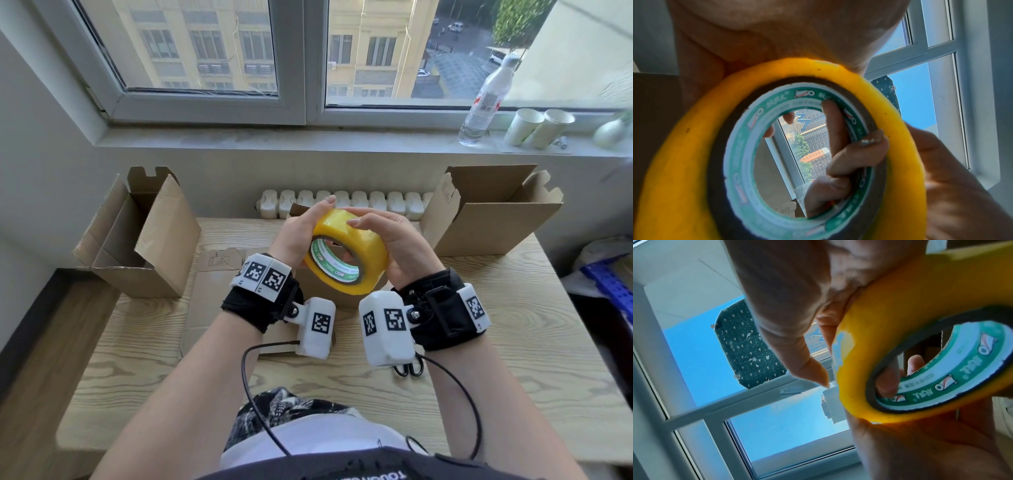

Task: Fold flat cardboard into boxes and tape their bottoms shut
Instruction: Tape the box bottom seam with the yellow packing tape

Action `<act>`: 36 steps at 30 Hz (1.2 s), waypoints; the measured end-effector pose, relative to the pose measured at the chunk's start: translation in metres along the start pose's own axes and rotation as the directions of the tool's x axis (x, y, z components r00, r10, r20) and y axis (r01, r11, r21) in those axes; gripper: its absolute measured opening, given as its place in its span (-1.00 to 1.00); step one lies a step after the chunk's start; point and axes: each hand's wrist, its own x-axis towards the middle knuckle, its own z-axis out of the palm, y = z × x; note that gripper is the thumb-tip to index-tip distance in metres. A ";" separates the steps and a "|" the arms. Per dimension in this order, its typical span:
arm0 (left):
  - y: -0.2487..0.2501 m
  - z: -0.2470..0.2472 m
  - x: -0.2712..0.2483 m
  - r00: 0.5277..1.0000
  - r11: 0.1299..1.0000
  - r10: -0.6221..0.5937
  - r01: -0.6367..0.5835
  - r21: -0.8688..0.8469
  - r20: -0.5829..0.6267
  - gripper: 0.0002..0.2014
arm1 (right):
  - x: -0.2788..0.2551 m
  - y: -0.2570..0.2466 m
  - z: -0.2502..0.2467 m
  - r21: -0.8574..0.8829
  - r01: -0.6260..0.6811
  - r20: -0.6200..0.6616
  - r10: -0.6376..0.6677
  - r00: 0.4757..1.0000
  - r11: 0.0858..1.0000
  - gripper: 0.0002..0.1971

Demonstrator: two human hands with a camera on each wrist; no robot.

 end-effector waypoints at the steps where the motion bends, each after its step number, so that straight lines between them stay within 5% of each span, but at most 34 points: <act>1: 0.001 -0.001 0.001 1.000 1.000 0.000 0.000 0.000 -0.008 -0.28 | 0.000 -0.001 -0.001 -0.008 -0.005 0.031 0.006 1.000 1.000 -0.77; 5: 0.001 -0.004 0.000 1.000 1.000 0.000 0.000 0.011 -0.012 -0.30 | -0.001 -0.003 0.000 -0.025 -0.026 0.106 0.028 0.994 0.999 -0.70; 13: -0.004 -0.005 -0.001 0.999 0.999 -0.028 0.029 0.022 -0.021 -0.59 | 0.002 0.003 0.003 0.013 -0.060 0.015 0.060 0.998 0.998 -0.73; 29: -0.001 0.001 -0.009 0.998 0.998 -0.057 0.057 -0.037 0.001 -0.51 | 0.003 0.002 -0.001 -0.056 -0.014 0.032 0.015 0.999 0.998 -0.83; 36: -0.001 0.001 -0.006 0.999 0.999 -0.042 0.043 0.020 -0.021 -0.52 | 0.002 0.000 -0.005 -0.041 -0.035 0.079 0.038 0.996 0.999 -0.69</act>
